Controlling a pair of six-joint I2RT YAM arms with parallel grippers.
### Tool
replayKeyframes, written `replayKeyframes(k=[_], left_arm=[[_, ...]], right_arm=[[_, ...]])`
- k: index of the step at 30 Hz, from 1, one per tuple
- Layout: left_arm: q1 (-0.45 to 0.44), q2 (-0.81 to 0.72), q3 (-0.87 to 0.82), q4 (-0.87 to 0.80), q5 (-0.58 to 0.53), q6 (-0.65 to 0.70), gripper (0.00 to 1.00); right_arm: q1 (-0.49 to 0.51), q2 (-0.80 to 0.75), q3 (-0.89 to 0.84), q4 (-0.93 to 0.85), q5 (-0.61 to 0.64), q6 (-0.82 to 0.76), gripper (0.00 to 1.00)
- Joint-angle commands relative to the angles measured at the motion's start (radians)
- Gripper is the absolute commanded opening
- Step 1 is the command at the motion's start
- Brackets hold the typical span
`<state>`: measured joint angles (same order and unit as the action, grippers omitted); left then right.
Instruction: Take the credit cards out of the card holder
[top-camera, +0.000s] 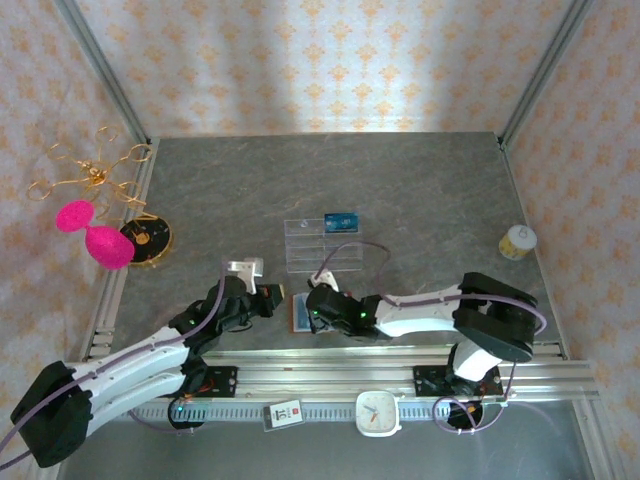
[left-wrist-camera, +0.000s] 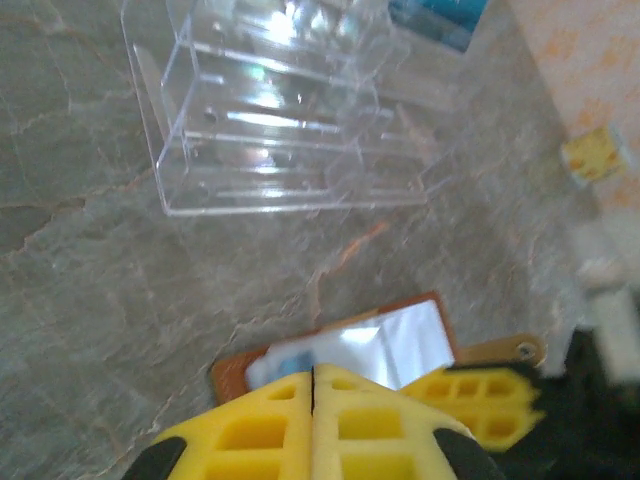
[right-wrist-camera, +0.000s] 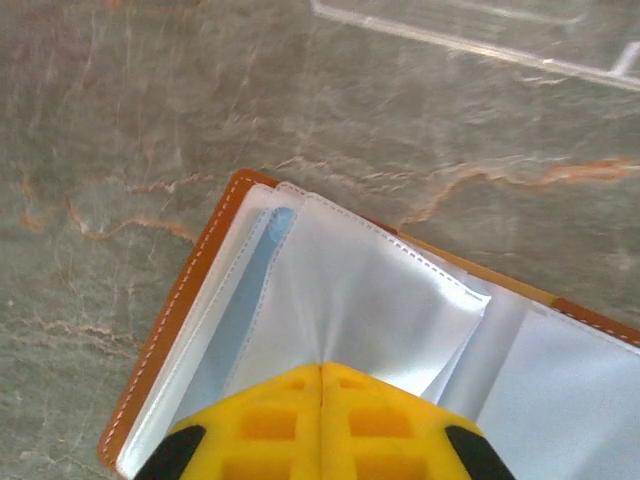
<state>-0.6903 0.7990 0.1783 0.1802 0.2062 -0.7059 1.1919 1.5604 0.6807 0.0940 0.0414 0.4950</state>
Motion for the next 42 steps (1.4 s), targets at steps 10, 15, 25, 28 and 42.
replayKeyframes(k=[10,15,25,28,42], left_arm=[[-0.134,0.276,0.036,0.195,0.076,-0.012,0.00],[-0.189,0.428,0.098,0.250,0.095,-0.004,0.00],[-0.297,0.642,0.285,0.262,0.133,0.032,0.00],[-0.297,0.751,0.325,0.271,0.171,0.040,0.00],[-0.137,0.342,0.119,0.139,-0.049,0.081,0.00]], right_arm=[[-0.006,-0.109,-0.063,0.105,0.043,0.095,0.02],[-0.007,-0.211,-0.115,0.084,0.102,0.138,0.21],[-0.008,-0.509,-0.224,-0.072,0.211,0.219,0.28],[-0.010,-0.569,-0.244,-0.094,0.227,0.231,0.29],[-0.121,-0.372,-0.146,0.059,-0.222,0.111,0.32]])
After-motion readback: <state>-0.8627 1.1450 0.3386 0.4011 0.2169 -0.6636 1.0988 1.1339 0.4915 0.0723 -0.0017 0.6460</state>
